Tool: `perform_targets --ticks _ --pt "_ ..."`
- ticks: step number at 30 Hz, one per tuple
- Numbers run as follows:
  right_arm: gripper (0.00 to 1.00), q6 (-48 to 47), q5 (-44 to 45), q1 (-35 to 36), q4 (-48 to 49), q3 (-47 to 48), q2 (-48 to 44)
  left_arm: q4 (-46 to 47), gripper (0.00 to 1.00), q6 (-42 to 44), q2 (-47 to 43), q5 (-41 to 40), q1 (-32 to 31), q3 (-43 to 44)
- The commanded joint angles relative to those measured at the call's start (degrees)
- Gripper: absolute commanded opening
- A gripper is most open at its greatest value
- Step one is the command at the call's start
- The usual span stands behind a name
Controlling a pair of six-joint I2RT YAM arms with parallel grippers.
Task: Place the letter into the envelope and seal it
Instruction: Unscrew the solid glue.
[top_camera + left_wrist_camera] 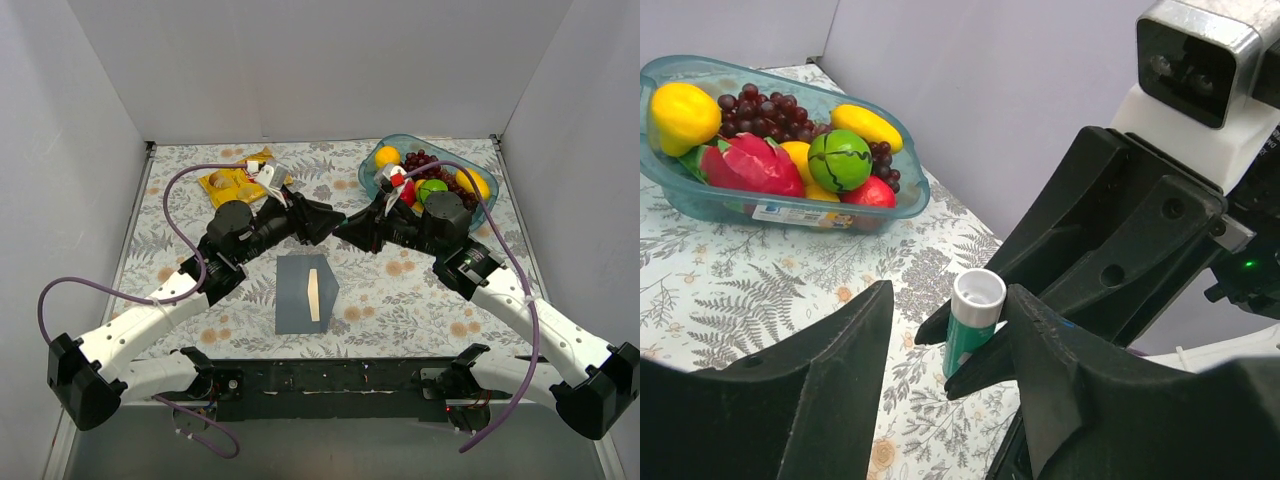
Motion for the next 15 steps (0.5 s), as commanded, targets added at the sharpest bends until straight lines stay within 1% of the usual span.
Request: perform_targets --ticks 1,5,9,12,13,15 --pt "0.01 1.02 -0.50 0.20 4.08 2.30 0.08 1.21 0.50 -0.32 0.93 3.11 0.13 1.42" --pt "0.01 1.29 -1.47 0.12 4.16 2.56 0.70 2.00 0.53 -0.50 0.76 3.21 0.13 1.15" --pt "0.01 1.81 -2.44 0.20 4.78 2.47 0.87 2.35 0.53 -0.15 0.84 3.12 0.13 1.24" --pt "0.01 2.25 -3.05 0.20 5.39 2.39 1.23 2.70 0.49 0.20 1.02 3.38 0.13 1.33" --pt "0.01 2.25 -3.14 0.20 5.40 2.39 1.40 2.70 0.44 0.29 1.19 3.47 0.13 1.41" --pt "0.01 2.25 -3.23 0.20 5.66 2.39 1.67 2.70 0.37 0.55 1.54 3.73 0.13 1.50"
